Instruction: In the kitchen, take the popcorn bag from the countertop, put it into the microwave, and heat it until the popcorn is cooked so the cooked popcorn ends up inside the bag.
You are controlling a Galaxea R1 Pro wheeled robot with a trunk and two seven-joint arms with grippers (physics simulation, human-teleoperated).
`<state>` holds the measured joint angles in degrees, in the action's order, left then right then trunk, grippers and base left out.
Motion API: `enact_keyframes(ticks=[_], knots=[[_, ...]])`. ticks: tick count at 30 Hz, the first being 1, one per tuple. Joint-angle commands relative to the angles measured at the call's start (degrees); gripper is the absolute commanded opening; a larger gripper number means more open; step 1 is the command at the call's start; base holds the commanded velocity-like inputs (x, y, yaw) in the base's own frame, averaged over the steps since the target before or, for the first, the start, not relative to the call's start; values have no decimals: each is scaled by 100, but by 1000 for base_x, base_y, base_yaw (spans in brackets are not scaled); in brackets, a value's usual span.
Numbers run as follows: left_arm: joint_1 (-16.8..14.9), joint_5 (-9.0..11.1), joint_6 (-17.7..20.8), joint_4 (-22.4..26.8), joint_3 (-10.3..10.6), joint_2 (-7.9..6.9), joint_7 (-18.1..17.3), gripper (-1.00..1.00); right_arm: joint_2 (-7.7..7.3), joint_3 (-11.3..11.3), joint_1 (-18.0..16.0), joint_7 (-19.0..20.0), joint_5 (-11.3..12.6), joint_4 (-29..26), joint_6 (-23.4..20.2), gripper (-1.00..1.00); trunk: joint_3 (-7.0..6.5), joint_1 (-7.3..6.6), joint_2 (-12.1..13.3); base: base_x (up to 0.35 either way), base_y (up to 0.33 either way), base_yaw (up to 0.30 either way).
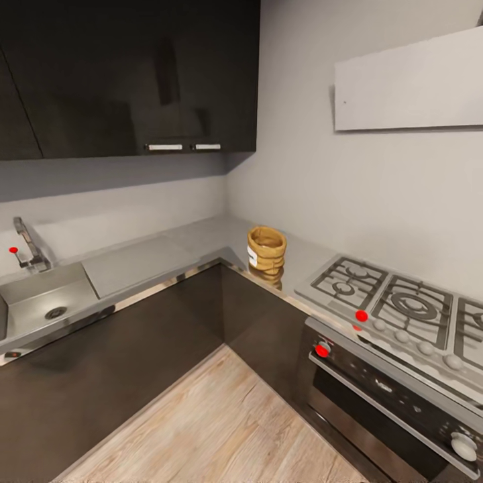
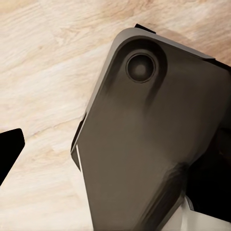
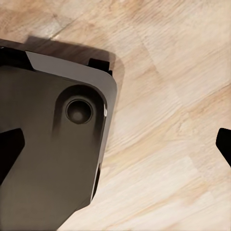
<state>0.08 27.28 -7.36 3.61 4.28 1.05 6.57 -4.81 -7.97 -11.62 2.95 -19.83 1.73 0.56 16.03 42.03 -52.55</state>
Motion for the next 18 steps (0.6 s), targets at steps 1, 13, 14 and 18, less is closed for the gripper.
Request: enact_keyframes(ticks=[1,13,14,18], knots=[[1,40,-11,8,47,1,28,100,-3,-48,-7,14,-47,12,6,100,16,0,-5,0,0,0],[1,40,-11,8,45,1,28,100,-2,-47,-7,14,-47,12,8,100,127,0,-5,0,0,0],[1,40,-11,8,44,1,28,100,-2,-47,-7,13,-47,12,8,100,136,0,-5,0,0,0],[1,40,-11,8,45,1,28,100,-6,-47,-7,15,-47,12,6,100,173,0,-5,0,0,0]])
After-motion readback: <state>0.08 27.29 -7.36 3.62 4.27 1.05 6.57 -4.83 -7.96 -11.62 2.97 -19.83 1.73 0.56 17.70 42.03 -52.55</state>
